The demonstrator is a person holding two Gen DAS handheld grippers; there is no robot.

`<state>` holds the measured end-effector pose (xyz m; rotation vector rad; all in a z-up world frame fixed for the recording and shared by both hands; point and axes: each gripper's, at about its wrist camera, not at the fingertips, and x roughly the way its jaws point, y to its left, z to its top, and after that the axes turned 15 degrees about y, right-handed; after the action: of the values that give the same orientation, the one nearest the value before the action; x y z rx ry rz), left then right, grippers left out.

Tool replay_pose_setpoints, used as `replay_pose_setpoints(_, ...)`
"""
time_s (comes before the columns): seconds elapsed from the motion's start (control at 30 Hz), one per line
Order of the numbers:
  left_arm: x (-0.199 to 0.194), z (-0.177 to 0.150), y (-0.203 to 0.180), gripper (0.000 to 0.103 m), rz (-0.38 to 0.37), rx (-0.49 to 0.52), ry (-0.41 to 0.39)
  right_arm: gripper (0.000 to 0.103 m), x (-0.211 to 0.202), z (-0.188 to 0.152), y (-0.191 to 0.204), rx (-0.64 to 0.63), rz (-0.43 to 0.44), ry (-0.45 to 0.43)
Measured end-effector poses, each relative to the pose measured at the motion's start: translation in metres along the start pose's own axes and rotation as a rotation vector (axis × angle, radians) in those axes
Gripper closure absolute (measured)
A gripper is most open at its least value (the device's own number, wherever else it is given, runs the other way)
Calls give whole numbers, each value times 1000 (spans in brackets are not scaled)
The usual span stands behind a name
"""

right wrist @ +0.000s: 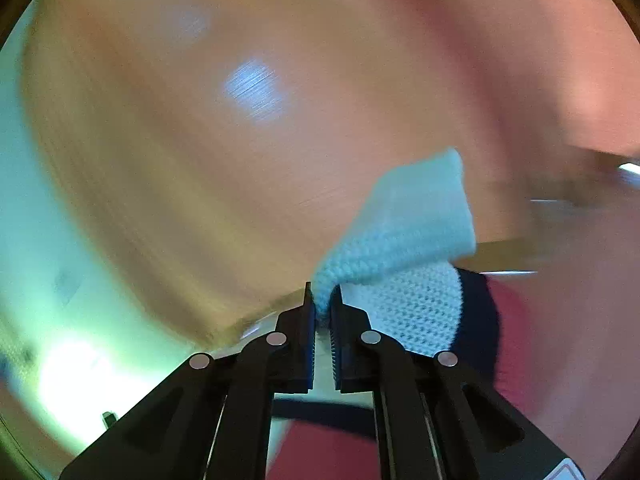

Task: Fold small clothes
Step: 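Grasp the white sleeve cuff with the right tool and lift it, then fold the held sleeve across the sweater body with the right tool, release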

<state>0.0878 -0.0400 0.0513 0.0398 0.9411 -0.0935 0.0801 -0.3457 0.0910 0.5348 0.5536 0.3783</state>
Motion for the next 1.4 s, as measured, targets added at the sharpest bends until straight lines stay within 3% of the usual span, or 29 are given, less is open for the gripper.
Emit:
replay_pose_setpoints(0.07,-1,2,9,5,3,-13,-12,90,43,0,48,-87,63,82)
replay_pose_setpoints(0.13,1,5,21,5,2,-36,-5,86,70,-4,99,-214,33,129)
replay_pose_setpoints(0.17,2,8,29,5,-7,-55,0,78,70,-7,116,-272,1,117)
replay_pose_setpoints(0.2,3,10,35,5,-13,-71,4,59,62,-12,130,-335,-58,88)
replay_pose_setpoints(0.27,5,16,46,5,-51,-105,13,32,38,-26,135,-400,-183,36)
replay_pose_setpoints(0.33,10,22,51,5,-73,-117,31,30,23,-46,124,-430,-320,39)
replay_pose_setpoints(0.4,26,31,50,5,-97,-113,91,30,18,-69,98,-408,-465,103)
replay_pose_setpoints(0.5,56,39,47,5,-114,-118,205,30,31,-96,38,-302,-601,221)
replay_pose_setpoints(0.6,93,40,44,5,-102,-138,302,30,49,-120,-22,-169,-641,359)
replay_pose_setpoints(0.77,129,39,34,5,-30,-101,342,31,77,-135,-38,-184,-665,417)
replay_pose_setpoints(0.83,139,41,33,11,-57,-101,364,31,90,-133,-45,-161,-658,430)
replay_pose_setpoints(0.9,149,44,32,25,-88,-110,393,42,98,-130,-53,-128,-642,429)
replay_pose_setpoints(0.93,155,45,33,36,-106,-110,410,46,106,-127,-53,-118,-637,430)
replay_pose_setpoints(1.0,162,48,31,40,-111,-105,419,66,117,-124,-57,-100,-626,425)
replay_pose_setpoints(1.07,163,53,24,53,-75,-71,386,86,125,-121,-61,-87,-643,414)
replay_pose_setpoints(1.1,163,55,21,58,-71,-58,376,89,126,-120,-61,-80,-642,399)
replay_pose_setpoints(1.17,161,59,18,77,-76,-63,356,90,112,-112,-55,-71,-623,340)
replay_pose_setpoints(1.23,157,65,17,85,-102,-89,328,91,85,-100,-39,-83,-602,238)
replay_pose_setpoints(1.33,146,71,21,87,-162,-136,285,91,54,-92,-26,-117,-615,127)
replay_pose_setpoints(1.4,146,72,24,87,-163,-144,278,92,62,-97,-42,-108,-677,177)
